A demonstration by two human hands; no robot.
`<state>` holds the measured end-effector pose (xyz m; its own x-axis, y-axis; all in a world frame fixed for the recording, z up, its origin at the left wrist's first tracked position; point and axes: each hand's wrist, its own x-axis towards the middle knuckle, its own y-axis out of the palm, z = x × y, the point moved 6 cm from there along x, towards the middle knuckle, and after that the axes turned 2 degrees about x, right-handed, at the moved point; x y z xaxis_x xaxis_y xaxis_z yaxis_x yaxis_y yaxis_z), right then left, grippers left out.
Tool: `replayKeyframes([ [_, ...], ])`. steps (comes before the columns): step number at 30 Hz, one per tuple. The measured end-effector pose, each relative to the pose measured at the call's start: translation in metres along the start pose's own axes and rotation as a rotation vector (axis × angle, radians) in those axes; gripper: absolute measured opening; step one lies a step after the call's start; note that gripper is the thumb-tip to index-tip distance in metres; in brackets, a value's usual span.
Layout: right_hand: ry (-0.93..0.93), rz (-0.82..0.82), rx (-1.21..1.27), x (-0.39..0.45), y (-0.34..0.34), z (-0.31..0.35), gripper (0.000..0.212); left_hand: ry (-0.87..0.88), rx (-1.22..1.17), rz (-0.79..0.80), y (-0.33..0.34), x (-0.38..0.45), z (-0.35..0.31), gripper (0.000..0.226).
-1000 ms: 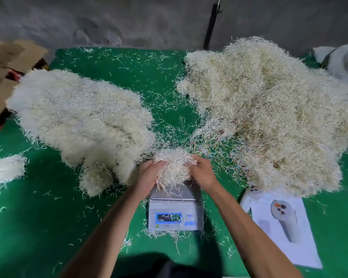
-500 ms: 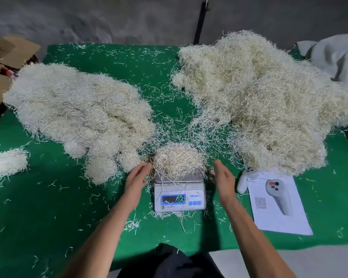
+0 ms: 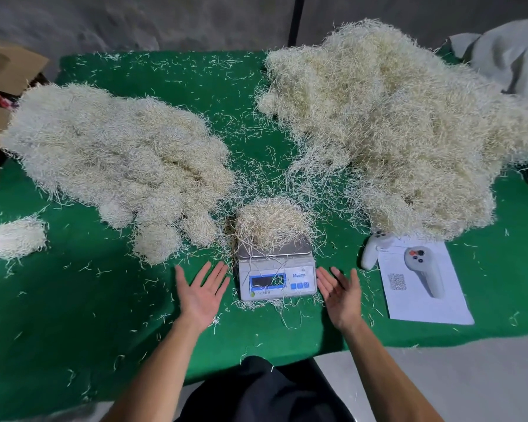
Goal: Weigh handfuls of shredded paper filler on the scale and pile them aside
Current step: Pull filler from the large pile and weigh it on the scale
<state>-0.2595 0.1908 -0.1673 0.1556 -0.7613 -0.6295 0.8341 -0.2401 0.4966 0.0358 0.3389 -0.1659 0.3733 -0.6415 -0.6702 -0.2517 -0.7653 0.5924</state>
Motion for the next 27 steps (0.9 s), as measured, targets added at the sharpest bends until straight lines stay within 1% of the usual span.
replayKeyframes([
  [14, 0.004, -0.015, 0.042, 0.004, -0.005, -0.003, 0.063, 0.02, 0.029, 0.001, -0.014, 0.006, 0.005, 0.096],
  [20, 0.003, -0.027, -0.006, 0.003, -0.003, -0.004, 0.062, 0.024, 0.032, -0.01, -0.015, 0.007, 0.005, 0.093],
  [23, 0.005, -0.02, -0.134, 0.004, 0.002, 0.0, 0.06, 0.017, 0.084, 0.008, -0.01, 0.008, 0.003, 0.091],
  [25, 0.006, 0.01, -0.278, 0.003, 0.013, 0.005, 0.058, 0.016, 0.174, 0.019, 0.0, 0.006, -0.001, 0.088],
  [27, -0.038, 0.021, -0.417, 0.004, 0.025, 0.014, 0.057, 0.031, 0.278, 0.032, 0.016, 0.006, -0.007, 0.086],
])
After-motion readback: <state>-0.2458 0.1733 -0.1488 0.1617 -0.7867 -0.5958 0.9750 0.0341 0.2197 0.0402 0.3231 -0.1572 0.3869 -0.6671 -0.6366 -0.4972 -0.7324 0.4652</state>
